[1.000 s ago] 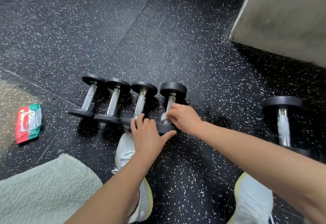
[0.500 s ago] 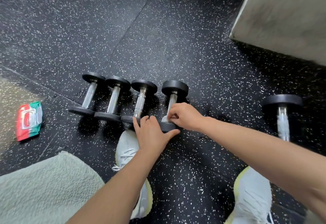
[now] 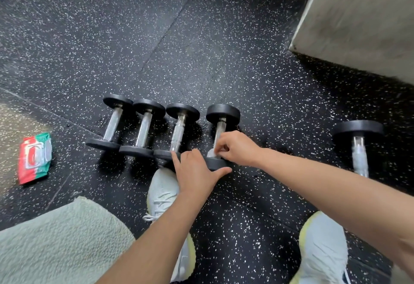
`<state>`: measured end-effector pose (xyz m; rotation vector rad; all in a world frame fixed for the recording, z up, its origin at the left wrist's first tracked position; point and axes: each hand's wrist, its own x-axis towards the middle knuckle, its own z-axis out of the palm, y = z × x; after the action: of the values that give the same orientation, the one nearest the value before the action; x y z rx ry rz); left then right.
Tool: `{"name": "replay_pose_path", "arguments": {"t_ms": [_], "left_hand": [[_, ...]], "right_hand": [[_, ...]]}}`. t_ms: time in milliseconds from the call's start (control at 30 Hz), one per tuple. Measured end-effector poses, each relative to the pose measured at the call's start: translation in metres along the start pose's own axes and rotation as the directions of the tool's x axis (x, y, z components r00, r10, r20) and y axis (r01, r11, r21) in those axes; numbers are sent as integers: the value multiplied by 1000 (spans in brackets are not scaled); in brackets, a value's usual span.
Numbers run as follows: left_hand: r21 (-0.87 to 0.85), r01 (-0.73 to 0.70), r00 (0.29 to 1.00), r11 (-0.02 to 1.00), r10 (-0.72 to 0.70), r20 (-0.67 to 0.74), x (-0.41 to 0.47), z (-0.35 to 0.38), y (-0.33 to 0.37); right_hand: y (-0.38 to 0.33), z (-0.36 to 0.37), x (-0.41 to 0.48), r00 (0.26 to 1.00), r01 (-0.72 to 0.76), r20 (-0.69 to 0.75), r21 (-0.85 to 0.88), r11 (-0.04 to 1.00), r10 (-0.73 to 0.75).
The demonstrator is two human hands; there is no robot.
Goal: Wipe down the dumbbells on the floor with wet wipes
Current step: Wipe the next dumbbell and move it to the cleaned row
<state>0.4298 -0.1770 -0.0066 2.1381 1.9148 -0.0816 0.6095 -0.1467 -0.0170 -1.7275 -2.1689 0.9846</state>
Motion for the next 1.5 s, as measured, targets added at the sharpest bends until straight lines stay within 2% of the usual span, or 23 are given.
{"name": "replay_pose_path", "arguments": {"t_ms": [233,300,400,467,567,700,767,900,1000,1100,1167,1233,1367,1433,1500], "left_hand": [[44,-34,999,998,34,9,-1,1,-2],[62,-50,999,997,49,14,0,0,-1],[20,-65,998,998,65,-14,1,1,0],[-28,-61,998,998,61,-16,-1,4,2],[-64,-60,998,996,58,-21,-4,8,4],[-113,-94,996,989,94,-6,-11,6,6],[-156,-84,996,984,88,19,-14,5,6],[-223,-28,997,974,45,70,-17,5,6],[-242,-5,998,970,21,63,-16,7,4],[-280,-4,998,960,22,60,-14,7,3],[-311,2,997,951,21,71,-11,5,2],[-324,19,994,946,17,108,-5,1,1],[-324,60,976,944,14,219,9,-3,7],[-317,79,965,945,7,263,11,-1,13],[-310,104,961,945,-15,275,12,0,18]], "right_hand": [[1,-3,14,967,-109,-226,48,993,117],[-1,-1,9,971,-107,-211,35,994,112],[0,5,-4,998,-27,-65,-1,1000,27],[4,4,-7,999,-8,-40,-14,1000,8],[8,2,1,989,-53,-141,12,999,54],[8,-4,11,946,-176,-265,65,982,188],[6,-2,5,956,-165,-235,60,984,175],[3,7,-13,998,-55,-38,10,998,56],[8,2,-6,992,-57,-112,23,998,59],[11,-3,7,957,-149,-240,77,986,163],[11,-2,8,945,-178,-264,83,981,193],[7,-1,1,966,-151,-204,61,987,160],[10,-5,-13,995,-58,76,3,998,58],[15,-12,-12,995,-39,90,-26,999,41],[19,-18,-4,999,-48,-4,-27,998,48]]}}
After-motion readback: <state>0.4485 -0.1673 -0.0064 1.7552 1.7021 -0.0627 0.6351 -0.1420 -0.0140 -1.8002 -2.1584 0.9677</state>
